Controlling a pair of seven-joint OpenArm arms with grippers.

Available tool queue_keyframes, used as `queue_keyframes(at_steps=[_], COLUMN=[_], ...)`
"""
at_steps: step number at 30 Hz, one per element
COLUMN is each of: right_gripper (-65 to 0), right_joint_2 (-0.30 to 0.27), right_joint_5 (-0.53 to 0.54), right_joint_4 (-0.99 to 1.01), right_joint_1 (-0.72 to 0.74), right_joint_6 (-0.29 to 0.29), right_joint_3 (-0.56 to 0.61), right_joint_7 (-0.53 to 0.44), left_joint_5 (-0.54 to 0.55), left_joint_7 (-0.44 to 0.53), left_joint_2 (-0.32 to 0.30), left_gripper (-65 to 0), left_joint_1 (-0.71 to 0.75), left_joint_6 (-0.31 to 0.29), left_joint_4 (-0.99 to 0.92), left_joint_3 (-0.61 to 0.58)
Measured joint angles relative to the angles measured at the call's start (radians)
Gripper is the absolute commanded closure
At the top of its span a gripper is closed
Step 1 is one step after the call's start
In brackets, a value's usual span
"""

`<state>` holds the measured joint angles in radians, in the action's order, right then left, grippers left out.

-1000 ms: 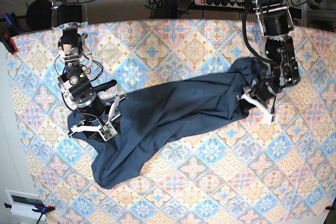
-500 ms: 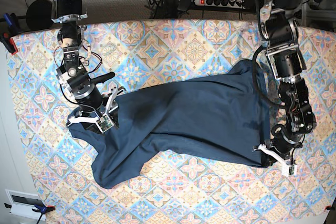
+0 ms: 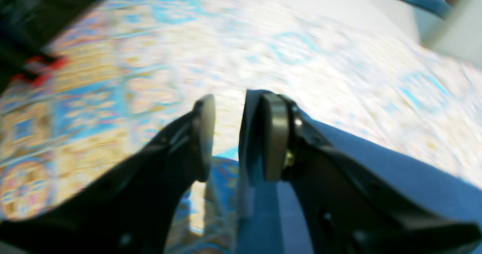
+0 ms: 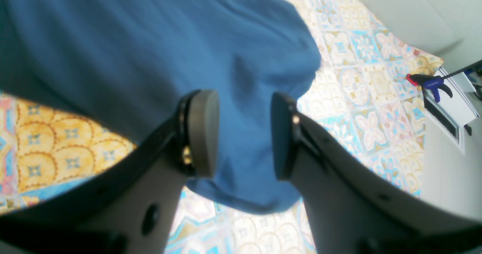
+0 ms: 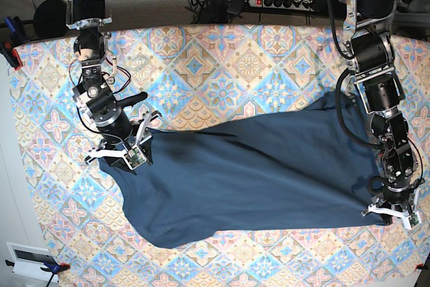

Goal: Layout the t-shirt on the table in an organized manner, then fold the t-shirt properly
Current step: 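Drag the shirt edge with the left gripper to spread the body, then grasp the shirt edges with both grippers and pull them apart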

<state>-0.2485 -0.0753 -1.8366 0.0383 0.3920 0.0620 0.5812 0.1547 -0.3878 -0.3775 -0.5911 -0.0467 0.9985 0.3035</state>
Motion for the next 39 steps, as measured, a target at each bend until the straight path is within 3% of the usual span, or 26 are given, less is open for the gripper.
queue_keyframes(at_steps=[4, 9, 12, 18, 21, 25, 28, 32, 39], right_gripper=[-22.1, -22.1, -22.1, -22.1, -22.1, -22.1, -22.1, -22.1, -22.1], right_joint_2=[-0.001, 0.0, -0.001, 0.003, -0.002, 0.0, 0.002, 0.0, 0.0], right_joint_5=[-0.003, 0.0, -0.004, 0.003, 0.0, -0.001, 0.001, 0.0, 0.0], right_joint_4=[-0.001, -0.001, -0.001, -0.001, -0.001, -0.001, -0.001, -0.001, -0.002], right_joint_1=[-0.002, -0.002, 0.0, -0.006, -0.002, -0.003, -0.002, -0.002, -0.041], right_joint_6=[0.003, 0.004, 0.002, 0.006, 0.003, 0.003, 0.004, 0.004, 0.005], right_joint_3=[0.003, 0.004, 0.015, 0.06, 0.059, 0.061, 0.061, 0.06, 0.06], right_joint_7=[0.005, 0.002, 0.005, 0.003, 0.003, 0.003, -0.001, 0.002, 0.001], left_joint_5=[0.006, 0.001, 0.099, 0.314, 0.388, 0.47, 0.534, 0.527, 0.525], left_joint_7=[-0.002, -0.012, -0.019, -0.228, -0.265, -0.404, -0.413, -0.413, -0.418], left_joint_2=[-0.003, -0.019, -0.031, -0.058, -0.015, 0.042, 0.068, 0.103, 0.114], left_gripper=[-26.3, -29.8, -29.8, -29.8, -29.8, -29.8, -29.8, -29.8, -29.9], left_joint_1=[0.117, 0.322, 0.435, 0.708, 0.807, 0.928, 0.981, 1.016, 0.945], left_joint_6=[-0.019, -0.001, -0.014, -0.012, -0.008, -0.002, -0.009, -0.005, -0.007], left_joint_4=[0.104, 0.274, 0.389, 0.695, 0.823, 0.911, 0.96, 0.93, 0.819], left_joint_3=[-0.008, 0.001, -0.006, 0.044, 0.155, 0.233, 0.271, 0.28, 0.277])
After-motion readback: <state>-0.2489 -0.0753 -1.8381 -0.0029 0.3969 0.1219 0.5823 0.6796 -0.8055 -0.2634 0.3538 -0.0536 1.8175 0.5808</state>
